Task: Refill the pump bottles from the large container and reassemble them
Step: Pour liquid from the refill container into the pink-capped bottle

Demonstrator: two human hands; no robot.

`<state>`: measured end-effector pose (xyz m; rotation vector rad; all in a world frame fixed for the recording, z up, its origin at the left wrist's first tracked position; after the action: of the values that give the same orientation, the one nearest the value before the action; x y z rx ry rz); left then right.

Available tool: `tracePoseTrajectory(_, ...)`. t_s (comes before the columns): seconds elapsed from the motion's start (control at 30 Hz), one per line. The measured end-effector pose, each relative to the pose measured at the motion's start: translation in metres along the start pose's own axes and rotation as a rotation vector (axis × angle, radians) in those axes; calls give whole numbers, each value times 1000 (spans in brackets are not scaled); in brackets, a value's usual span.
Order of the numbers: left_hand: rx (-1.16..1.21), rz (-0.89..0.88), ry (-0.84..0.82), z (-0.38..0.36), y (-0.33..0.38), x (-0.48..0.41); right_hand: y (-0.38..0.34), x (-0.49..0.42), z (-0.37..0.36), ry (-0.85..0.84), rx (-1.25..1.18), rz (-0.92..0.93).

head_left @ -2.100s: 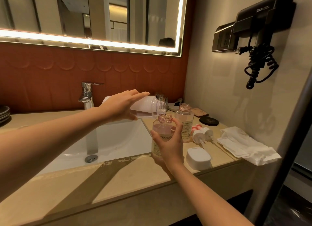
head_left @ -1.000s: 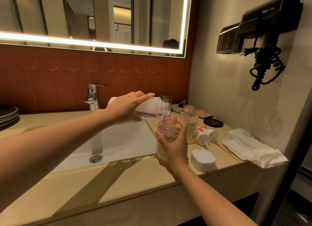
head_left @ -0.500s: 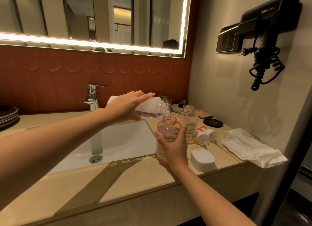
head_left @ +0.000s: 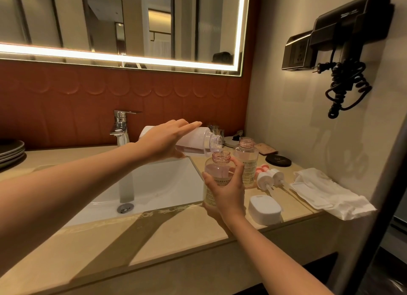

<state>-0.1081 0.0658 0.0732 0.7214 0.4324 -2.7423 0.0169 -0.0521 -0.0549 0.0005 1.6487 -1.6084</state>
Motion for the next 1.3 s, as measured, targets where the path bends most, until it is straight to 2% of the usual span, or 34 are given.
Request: tracePoseTrajectory(1.3,-15,0,-14,3,3,-2,0,0,0,-6,-11,2)
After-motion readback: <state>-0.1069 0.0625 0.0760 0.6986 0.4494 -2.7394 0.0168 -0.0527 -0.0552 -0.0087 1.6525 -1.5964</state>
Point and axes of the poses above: each hand's wrist, its own x-axis away from the middle knuckle, its own z-axis out of the back of the hand, y = z × x, the point moved 2 cm from there along -x, towards the middle knuckle, and after that the axes turned 1 degree about -z, right-handed, at the moved point
